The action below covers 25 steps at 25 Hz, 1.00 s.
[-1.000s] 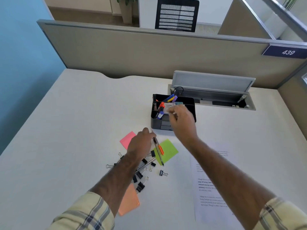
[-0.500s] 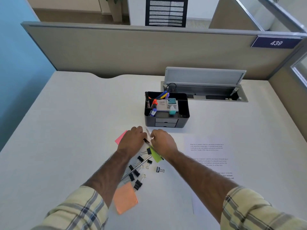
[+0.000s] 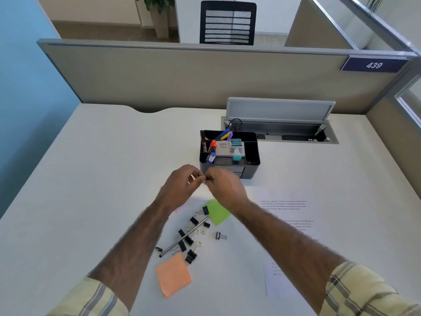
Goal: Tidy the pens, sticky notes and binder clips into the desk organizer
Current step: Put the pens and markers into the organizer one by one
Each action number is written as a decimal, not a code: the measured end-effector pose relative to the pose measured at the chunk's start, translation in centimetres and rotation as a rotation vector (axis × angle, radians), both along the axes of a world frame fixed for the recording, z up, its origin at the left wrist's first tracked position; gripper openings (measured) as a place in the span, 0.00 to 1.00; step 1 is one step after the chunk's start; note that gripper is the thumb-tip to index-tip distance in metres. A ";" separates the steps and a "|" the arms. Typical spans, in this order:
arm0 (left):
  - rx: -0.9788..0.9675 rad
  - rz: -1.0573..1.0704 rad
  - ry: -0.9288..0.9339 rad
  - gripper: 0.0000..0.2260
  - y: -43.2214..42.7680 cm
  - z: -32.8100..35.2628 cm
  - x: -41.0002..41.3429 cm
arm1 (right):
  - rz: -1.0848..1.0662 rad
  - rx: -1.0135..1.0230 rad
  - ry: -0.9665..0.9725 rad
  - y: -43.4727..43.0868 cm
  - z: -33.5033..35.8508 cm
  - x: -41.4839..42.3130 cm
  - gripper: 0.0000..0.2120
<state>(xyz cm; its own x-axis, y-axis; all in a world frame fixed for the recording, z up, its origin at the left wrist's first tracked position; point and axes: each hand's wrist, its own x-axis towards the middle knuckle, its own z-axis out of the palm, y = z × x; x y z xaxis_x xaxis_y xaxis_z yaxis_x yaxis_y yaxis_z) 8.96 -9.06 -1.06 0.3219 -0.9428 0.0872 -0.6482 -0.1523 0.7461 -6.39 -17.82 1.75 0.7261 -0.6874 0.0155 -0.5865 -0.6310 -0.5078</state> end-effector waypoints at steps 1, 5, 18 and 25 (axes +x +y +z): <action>-0.050 0.062 0.028 0.06 -0.1 0.3 -0.1 | -0.030 -0.003 -0.102 -0.5 1.5 -0.2 0.06; 0.104 0.015 -0.157 0.08 -0.5 -0.7 -1.5 | -0.201 0.016 -0.486 -4.4 7.4 -0.9 0.28; 0.437 -0.255 -0.762 0.30 -3.0 -4.8 -3.6 | -0.301 0.146 -0.250 -13.6 5.5 3.4 0.13; 0.433 -0.220 -0.799 0.07 -3.2 -4.4 -3.8 | -0.309 0.275 -0.264 -14.5 5.2 3.4 0.13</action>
